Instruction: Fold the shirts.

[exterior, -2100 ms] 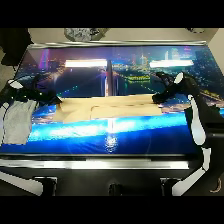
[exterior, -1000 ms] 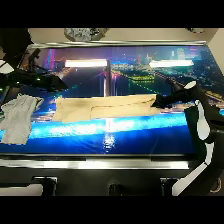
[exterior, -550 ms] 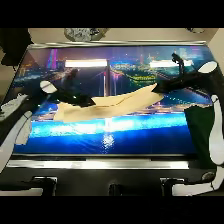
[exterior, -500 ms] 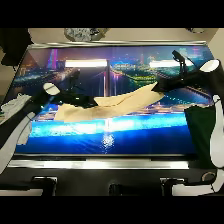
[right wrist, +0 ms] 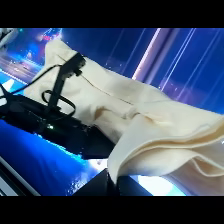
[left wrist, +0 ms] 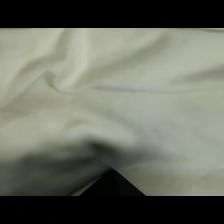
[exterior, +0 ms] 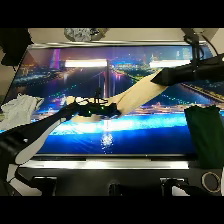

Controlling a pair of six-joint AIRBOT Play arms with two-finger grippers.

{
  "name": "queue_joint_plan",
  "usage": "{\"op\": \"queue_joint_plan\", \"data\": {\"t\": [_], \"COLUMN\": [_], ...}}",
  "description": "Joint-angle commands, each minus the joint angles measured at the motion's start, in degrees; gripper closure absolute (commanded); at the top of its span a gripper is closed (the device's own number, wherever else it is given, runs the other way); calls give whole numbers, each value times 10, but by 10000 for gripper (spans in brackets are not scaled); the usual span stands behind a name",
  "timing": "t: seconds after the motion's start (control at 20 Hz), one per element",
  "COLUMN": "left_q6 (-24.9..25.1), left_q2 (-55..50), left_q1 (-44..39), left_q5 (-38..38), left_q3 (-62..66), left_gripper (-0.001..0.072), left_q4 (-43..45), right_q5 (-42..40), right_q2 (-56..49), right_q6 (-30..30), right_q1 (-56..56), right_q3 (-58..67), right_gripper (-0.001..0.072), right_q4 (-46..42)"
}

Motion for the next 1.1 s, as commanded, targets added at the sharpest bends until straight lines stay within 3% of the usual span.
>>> {"op": "queue_joint_plan", "data": {"t": [0.0, 0.15, 0.25, 0.4, 0.6, 0.75, 0.95, 1.0, 1.05], "left_q6": [9, 56, 51, 8, -41, -45, -43, -43, -43], "left_q2": [-43, -33, 24, 183, 380, 468, 531, 539, 542], "left_q1": [-49, -41, -10, 80, 267, 385, 446, 446, 444], "left_q5": [40, 18, -7, -11, -25, -42, -98, -110, -116], "left_q3": [26, 31, 13, -54, -102, -102, -102, -102, -102], "left_gripper": [677, 679, 681, 680, 679, 679, 678, 678, 678], "left_q4": [-101, -87, -10, 132, 277, 283, 283, 283, 283], "right_q5": [23, 5, -17, -75, -193, -288, -366, -377, -394], "right_q2": [30, 14, -10, -59, -137, -215, -310, -327, -340], "right_q6": [8, 7, -1, -21, -30, -48, -41, -37, -38], "right_q1": [2, 2, 21, 93, 216, 299, 381, 394, 403], "right_q3": [0, 0, 0, 0, 0, 0, 4, 4, 4], "right_gripper": [675, 675, 675, 675, 675, 675, 670, 540, 170], "right_q4": [3, -3, 6, 67, 137, 217, 281, 288, 289]}}
